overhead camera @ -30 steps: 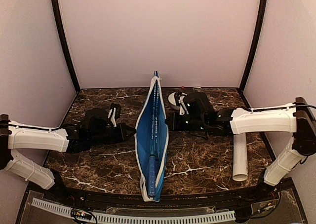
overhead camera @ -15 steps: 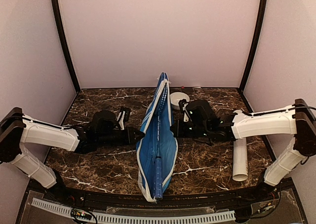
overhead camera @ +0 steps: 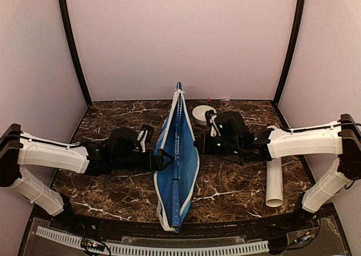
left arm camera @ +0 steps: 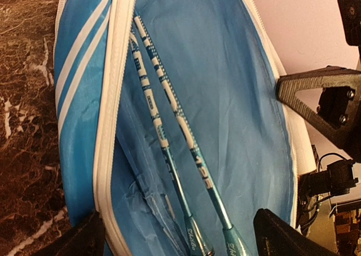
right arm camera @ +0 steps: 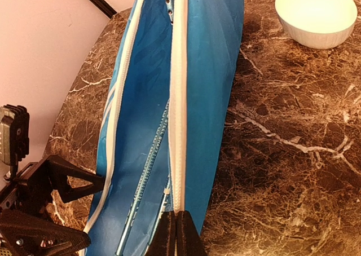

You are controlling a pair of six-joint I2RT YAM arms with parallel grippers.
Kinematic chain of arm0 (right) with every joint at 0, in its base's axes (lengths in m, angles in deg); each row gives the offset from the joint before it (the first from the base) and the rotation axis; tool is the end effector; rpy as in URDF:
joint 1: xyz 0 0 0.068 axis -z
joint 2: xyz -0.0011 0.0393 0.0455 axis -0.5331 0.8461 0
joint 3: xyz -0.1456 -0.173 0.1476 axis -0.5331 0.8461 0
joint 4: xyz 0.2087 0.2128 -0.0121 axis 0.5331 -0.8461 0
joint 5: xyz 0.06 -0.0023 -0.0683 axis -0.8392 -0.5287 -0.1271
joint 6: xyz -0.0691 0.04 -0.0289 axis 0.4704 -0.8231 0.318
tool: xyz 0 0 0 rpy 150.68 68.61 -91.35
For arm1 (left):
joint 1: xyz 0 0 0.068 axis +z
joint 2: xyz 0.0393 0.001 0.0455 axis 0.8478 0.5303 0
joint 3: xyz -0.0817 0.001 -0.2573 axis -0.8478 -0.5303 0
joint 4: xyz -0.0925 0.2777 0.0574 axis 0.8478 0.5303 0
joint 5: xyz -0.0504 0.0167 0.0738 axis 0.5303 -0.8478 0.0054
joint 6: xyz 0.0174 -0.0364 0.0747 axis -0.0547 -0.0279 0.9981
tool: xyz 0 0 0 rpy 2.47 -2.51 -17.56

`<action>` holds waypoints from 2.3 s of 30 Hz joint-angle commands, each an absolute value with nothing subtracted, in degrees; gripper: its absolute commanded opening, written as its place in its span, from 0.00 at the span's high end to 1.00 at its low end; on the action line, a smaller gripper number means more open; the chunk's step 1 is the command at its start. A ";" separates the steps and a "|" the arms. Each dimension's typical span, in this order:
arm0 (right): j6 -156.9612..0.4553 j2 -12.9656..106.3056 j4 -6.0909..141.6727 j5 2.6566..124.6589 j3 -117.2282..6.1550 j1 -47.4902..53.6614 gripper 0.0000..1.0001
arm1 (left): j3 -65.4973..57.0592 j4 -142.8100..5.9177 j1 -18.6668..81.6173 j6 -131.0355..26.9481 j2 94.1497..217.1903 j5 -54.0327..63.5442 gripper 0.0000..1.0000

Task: Pack up the badminton gear
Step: Adjust the racket bag at the center of the board.

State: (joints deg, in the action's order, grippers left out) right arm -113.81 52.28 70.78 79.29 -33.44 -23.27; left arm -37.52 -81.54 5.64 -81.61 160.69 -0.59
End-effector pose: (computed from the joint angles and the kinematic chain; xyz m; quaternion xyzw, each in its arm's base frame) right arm 0.2368 0.3258 0.1934 -0.0648 0.8655 0.3319 0.3696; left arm 0.2183 -0.2888 0.1615 0.0961 0.8441 -0.3987 0.3454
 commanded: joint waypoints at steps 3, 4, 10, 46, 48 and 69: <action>-114.50 53.55 73.54 79.13 -33.67 -23.92 1.00 | -35.97 -70.76 1.82 -82.46 157.50 -8.83 0.05; -114.45 53.69 73.51 79.14 -33.82 -23.95 1.00 | -35.81 -69.87 1.44 -82.56 157.11 -9.47 0.04; -114.41 54.26 73.49 79.13 -34.30 -23.94 1.00 | -38.36 -68.97 0.44 -85.82 153.47 -8.58 0.01; -114.69 52.81 74.37 78.94 -35.43 -25.27 1.00 | -27.05 -50.79 -11.48 -89.80 164.85 -4.32 0.01; -114.55 52.44 74.26 79.08 -35.18 -25.27 1.00 | -26.98 -49.57 -11.54 -90.43 165.31 -5.38 0.01; -114.34 49.89 72.40 78.95 -32.51 -25.36 1.00 | -30.91 -51.25 -11.52 -92.41 164.67 -8.60 0.75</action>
